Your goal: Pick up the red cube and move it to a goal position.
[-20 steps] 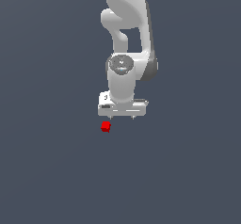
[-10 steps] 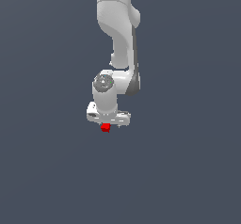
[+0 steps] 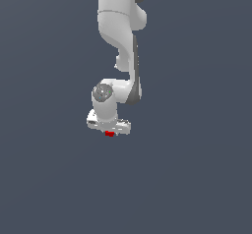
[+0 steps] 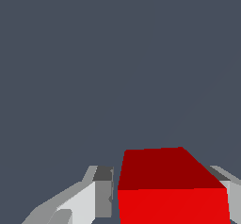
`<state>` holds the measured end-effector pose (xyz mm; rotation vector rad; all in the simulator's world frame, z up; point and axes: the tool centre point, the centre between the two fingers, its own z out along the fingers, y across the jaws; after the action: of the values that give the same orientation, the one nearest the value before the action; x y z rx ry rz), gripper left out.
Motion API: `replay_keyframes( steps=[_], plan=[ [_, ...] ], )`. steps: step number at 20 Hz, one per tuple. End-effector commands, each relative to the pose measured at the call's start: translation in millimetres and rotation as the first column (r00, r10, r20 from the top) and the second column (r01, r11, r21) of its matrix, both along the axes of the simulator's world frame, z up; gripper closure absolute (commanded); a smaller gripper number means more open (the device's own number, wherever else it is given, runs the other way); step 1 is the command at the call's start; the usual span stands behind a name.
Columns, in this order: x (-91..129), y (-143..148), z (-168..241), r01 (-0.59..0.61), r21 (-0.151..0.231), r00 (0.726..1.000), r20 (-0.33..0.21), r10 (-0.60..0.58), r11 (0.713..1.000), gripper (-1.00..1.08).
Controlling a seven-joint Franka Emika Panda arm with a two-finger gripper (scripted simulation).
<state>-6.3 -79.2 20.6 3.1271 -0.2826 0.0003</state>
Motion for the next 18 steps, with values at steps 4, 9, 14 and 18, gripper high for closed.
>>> replay_keyframes(
  steps=[4,9,14,18],
  plan=[
    [0,2,-1,-0.002,0.001,1.000,0.000,0.002,1.000,1.08],
    [0,2,-1,-0.002,0.001,1.000,0.000,0.002,1.000,1.08],
    [0,5,4,-0.001,0.001,1.000,0.001,0.001,1.000,1.08],
    [-1,15,16,-0.001,0.001,1.000,0.001,0.001,1.000,1.08]
  ],
)
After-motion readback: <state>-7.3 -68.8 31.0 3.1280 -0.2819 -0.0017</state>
